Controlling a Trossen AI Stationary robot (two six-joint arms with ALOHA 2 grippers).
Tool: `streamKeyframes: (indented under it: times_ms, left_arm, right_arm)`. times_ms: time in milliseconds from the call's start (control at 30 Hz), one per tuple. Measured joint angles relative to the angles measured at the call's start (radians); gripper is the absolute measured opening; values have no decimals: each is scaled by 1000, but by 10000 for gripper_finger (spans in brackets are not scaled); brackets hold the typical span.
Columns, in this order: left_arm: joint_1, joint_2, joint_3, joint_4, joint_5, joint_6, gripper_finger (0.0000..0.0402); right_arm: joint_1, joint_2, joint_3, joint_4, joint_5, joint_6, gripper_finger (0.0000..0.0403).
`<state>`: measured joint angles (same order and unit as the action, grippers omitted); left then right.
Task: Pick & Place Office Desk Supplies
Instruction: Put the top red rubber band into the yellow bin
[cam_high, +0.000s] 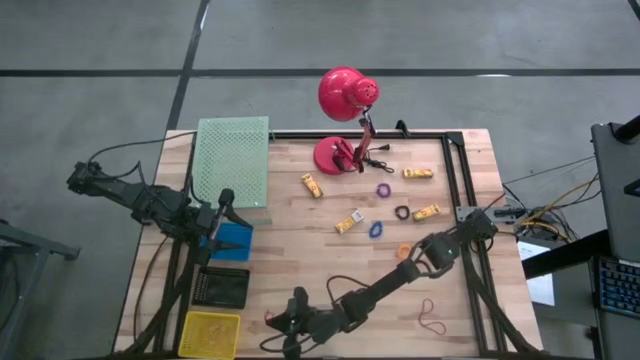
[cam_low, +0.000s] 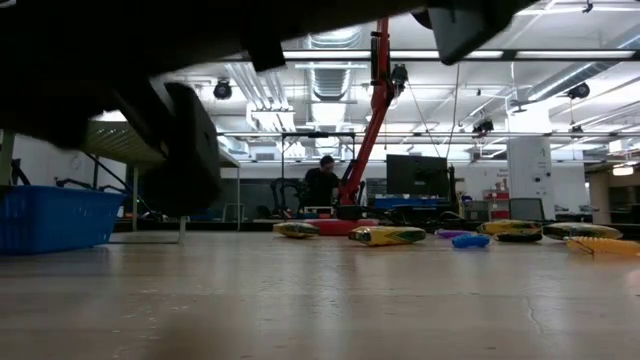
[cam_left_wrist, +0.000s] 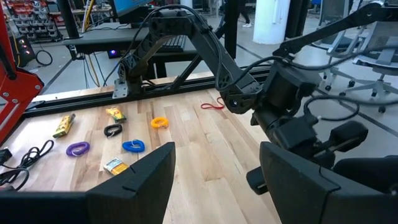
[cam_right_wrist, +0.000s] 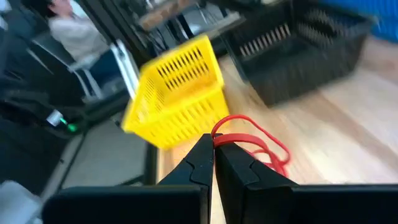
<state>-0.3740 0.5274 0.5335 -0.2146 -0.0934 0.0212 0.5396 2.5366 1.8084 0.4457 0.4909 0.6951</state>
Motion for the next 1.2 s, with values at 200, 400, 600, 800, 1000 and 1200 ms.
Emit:
streamKeyframes:
  times_ms: [200, 400, 600, 800, 1000, 1200]
  left_arm:
    - [0, 0, 0, 0, 0, 0, 241]
    - [0, 0, 0, 0, 0, 0, 241]
    - [0, 0, 0, 0, 0, 0, 240]
    - [0, 0, 0, 0, 0, 0, 241]
    - [0, 0, 0, 0, 0, 0, 240]
    - [0, 0, 0, 0, 0, 0, 240]
  right_arm:
    - [1, 0, 0, -86, -6, 12, 9]
    - [1, 0, 0, -127, -33, 58, 9]
    - [0, 0, 0, -144, -55, 103, 9]
    - [0, 0, -1, -158, -55, 100, 9]
    - [-1, 0, -2, -168, -55, 105, 9]
    - [-7, -8, 1, -274, -92, 210, 9]
